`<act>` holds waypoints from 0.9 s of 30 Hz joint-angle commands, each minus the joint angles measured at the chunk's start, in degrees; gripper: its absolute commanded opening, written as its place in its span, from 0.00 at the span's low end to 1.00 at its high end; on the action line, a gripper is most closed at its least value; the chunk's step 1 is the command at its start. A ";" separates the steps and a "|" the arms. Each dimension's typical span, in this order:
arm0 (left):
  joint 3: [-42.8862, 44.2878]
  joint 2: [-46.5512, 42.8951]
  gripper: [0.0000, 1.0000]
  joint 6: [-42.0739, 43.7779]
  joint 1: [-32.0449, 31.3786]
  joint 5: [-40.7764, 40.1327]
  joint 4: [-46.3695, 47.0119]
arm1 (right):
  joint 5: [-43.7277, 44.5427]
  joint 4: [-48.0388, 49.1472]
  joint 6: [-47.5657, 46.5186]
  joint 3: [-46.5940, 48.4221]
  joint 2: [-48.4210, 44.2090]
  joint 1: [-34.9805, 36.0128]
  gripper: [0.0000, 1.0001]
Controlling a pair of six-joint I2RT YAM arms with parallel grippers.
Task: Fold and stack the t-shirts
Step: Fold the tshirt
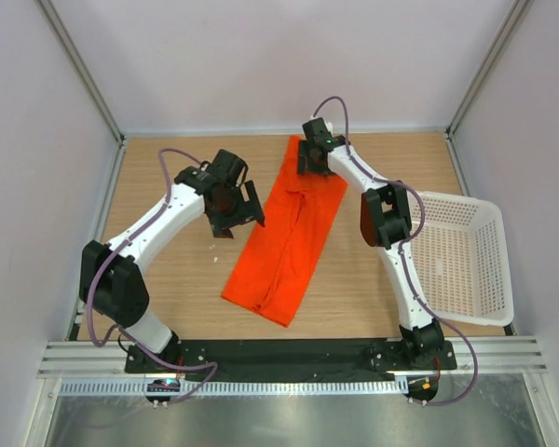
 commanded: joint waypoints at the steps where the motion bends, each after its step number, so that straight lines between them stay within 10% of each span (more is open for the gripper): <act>1: -3.94 -1.92 0.88 2.41 3.49 1.29 -2.24 | -4.46 4.71 -1.58 4.61 3.85 1.95 0.76; 9: -11.68 -2.71 0.88 2.68 4.29 4.90 0.22 | -11.33 11.84 -0.01 17.09 7.73 2.92 0.77; 15: -19.14 -4.46 0.87 1.01 5.16 7.19 4.17 | -11.50 -1.04 5.36 15.01 -7.71 2.39 0.82; 27: -27.50 -8.42 0.76 2.67 7.36 12.10 6.91 | -33.56 4.44 18.18 -57.74 -61.91 7.75 0.79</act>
